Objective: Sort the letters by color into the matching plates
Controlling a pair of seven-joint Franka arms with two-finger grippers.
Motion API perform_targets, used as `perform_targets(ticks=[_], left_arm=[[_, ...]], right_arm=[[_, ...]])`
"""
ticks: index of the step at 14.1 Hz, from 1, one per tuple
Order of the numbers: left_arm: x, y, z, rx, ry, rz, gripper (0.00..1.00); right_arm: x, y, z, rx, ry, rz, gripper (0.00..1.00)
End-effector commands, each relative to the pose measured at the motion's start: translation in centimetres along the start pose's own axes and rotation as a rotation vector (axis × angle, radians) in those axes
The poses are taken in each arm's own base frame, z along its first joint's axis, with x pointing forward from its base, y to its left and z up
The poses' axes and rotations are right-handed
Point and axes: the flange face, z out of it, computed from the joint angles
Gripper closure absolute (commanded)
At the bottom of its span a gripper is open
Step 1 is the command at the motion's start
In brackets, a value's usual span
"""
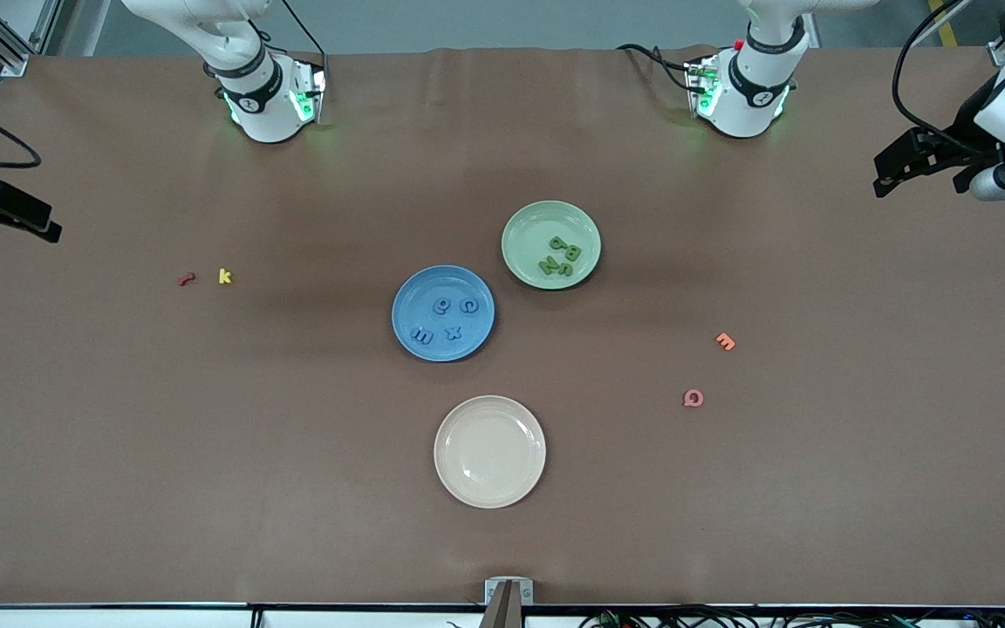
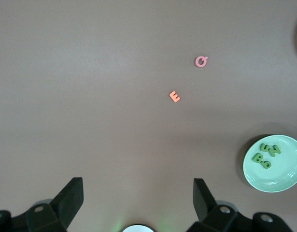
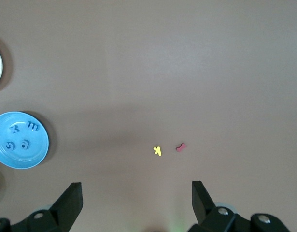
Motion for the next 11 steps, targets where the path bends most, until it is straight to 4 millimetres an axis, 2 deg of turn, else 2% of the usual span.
perform_targets(ticks=[1, 5, 8, 11], left_arm=[[1.1, 0.0, -0.2, 0.017, 0.014, 0.020, 0.00], [2.3, 0.2, -1.0, 0.019, 0.036, 0.021, 0.00], [3.0, 0.3, -1.0, 0.017, 0.034, 0.020, 0.00], [3.0, 0.5, -0.7, 0.015, 0.026, 0.028, 0.00]], right_arm=[[-2.8, 0.4, -1.1, 0.024, 0.017, -0.003, 0.00], [-5.4, 0.9, -2.1, 0.026, 0.013, 0.004, 0.00], [-5.9, 0.8, -2.9, 0.026, 0.029, 0.003, 0.00], [-5.6, 0.7, -2.6, 0.028, 0.032, 0.001, 0.00]])
